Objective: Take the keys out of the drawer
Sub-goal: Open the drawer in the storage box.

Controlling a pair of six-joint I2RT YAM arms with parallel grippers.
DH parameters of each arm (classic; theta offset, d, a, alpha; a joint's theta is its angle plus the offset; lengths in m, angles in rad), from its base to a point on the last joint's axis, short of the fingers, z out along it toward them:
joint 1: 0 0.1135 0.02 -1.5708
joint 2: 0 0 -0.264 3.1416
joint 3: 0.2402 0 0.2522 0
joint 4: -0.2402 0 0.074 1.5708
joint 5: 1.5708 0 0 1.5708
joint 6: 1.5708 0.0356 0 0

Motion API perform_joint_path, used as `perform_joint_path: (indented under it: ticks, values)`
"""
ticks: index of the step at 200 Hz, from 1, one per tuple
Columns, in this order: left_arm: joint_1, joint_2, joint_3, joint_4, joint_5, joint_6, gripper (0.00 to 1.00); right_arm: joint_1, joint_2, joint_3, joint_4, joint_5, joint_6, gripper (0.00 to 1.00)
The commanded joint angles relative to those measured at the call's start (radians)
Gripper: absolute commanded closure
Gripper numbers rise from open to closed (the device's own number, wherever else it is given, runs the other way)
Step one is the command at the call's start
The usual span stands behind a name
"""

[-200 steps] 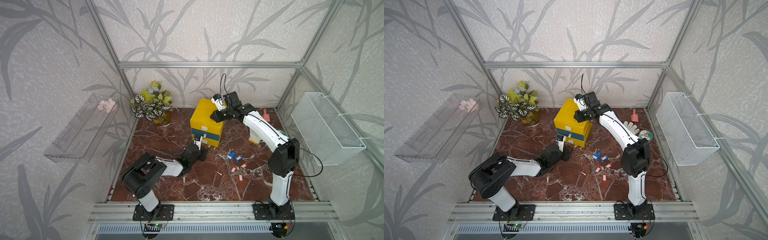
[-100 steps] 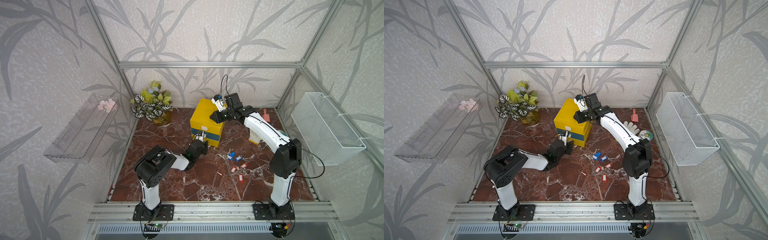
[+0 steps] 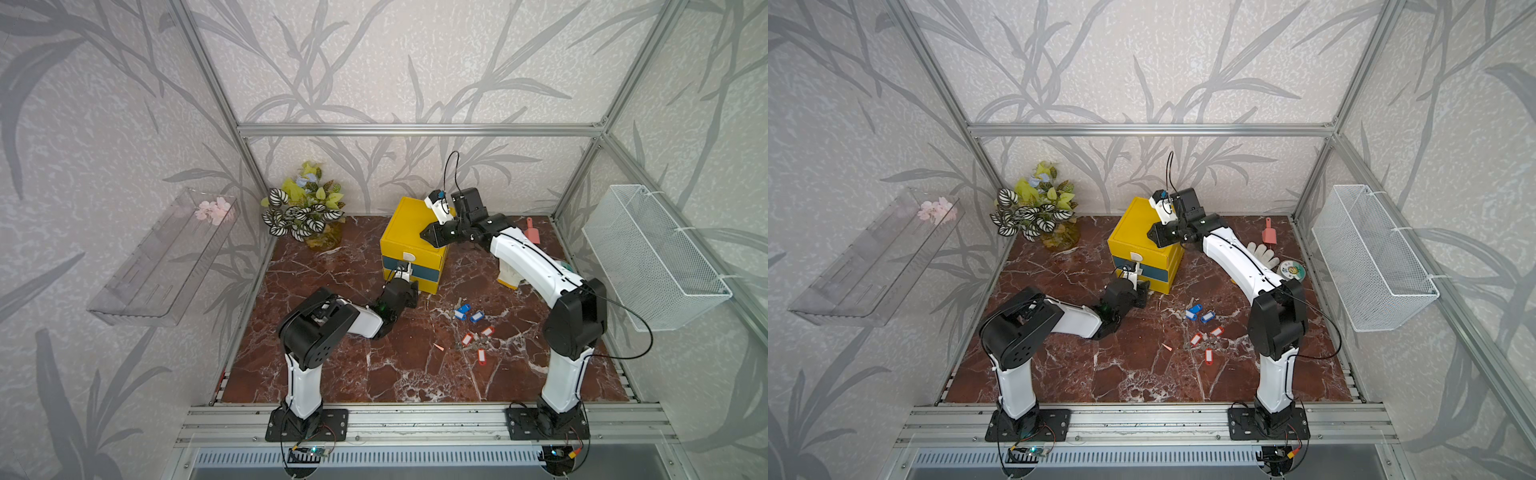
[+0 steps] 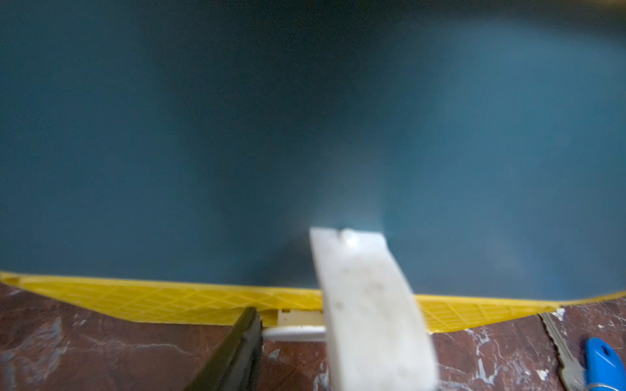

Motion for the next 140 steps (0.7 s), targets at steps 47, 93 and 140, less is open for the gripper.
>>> perform_joint_path:
  ticks: [47,93,140]
  values:
    - [0.001,0.014,0.03,0.007,-0.005,0.017,0.68,-0.012,-0.014,-0.076,-0.114,-0.003,0.014,0.81]
    - [-0.008,-0.01,-0.008,0.034,-0.022,0.009,0.7,-0.013,-0.021,-0.075,-0.111,-0.01,0.017,0.81]
    - [-0.033,-0.089,-0.088,0.032,-0.029,-0.027,0.71,-0.014,-0.038,-0.088,-0.104,-0.012,0.022,0.81]
